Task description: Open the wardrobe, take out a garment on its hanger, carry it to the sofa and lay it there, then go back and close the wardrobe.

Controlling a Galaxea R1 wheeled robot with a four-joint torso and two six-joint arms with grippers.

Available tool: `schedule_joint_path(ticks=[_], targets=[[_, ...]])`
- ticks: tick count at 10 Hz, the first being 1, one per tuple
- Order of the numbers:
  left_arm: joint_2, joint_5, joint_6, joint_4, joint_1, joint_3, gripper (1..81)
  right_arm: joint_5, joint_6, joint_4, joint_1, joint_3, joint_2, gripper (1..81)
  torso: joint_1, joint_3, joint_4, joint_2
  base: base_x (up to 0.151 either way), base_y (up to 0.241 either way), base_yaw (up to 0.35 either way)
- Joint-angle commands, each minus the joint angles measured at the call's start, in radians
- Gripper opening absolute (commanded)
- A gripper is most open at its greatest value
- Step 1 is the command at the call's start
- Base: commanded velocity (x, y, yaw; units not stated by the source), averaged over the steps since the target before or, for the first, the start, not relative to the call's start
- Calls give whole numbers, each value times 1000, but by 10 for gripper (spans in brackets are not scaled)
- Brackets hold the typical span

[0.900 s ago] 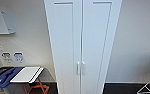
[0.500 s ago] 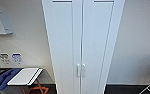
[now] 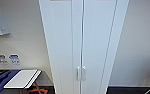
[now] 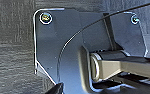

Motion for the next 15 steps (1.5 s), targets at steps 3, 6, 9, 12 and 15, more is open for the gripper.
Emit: schedule_joint_path(ticks=[3,6,9,12,15], targets=[[-8,59,4,7,-45,4,811,-67,-3,-10,39,-12,-1,811,0,0,0,0,115,0,0],[-5,59,4,6,-45,4,811,-69,-3,-10,43,-12,-1,811,1,0,0,0,86,0,0],[-7,62,2,6,-46,11,811,-84,-1,0,62,11,-5,811,2,0,0,0,0,0,0],[-83,71,-1,4,-76,125,811,-73,5,1,111,144,-102,811,1,0,0,0,0,0,0],[-262,75,-1,9,-134,399,811,-69,10,4,190,330,-247,811,1,0,0,0,0,0,0]])
